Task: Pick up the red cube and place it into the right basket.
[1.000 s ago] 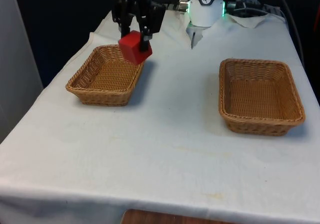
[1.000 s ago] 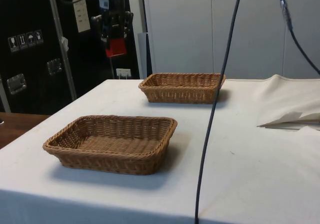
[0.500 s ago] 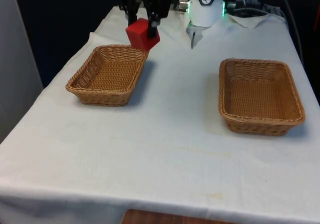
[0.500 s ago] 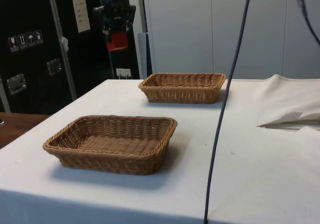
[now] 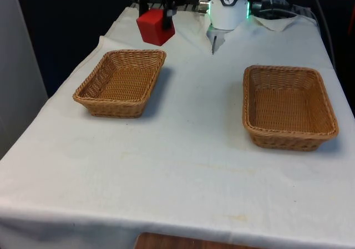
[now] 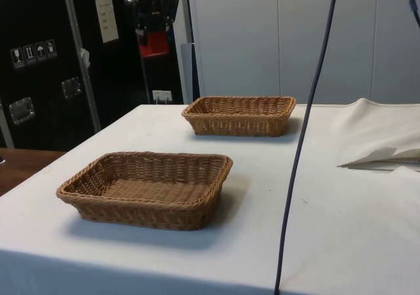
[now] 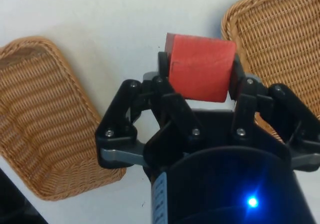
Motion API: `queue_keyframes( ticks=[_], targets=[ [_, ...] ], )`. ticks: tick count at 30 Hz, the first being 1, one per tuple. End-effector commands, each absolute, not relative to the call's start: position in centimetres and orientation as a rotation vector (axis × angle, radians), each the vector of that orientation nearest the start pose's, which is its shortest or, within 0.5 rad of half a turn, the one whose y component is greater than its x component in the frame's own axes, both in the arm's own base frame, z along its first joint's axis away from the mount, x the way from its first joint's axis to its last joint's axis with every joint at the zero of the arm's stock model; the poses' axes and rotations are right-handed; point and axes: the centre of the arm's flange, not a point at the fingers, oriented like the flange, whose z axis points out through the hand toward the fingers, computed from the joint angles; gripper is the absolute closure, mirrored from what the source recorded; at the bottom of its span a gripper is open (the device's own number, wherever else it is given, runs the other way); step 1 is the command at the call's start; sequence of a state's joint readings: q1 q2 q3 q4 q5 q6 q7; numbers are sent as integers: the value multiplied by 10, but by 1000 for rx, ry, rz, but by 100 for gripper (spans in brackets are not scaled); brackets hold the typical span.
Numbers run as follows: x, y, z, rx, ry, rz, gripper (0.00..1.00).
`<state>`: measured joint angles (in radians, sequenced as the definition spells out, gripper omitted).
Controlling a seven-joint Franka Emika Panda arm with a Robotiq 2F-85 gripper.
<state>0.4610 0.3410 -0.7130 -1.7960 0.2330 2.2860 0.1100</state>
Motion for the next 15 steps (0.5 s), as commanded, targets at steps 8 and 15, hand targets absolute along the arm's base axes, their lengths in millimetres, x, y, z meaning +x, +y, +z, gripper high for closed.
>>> queue_keyframes(
  ticks=[8, 15],
  targets=[
    [637, -115, 425, -3089, 598, -405, 96],
    [638, -113, 425, -3100, 527, -415, 96]
  ],
)
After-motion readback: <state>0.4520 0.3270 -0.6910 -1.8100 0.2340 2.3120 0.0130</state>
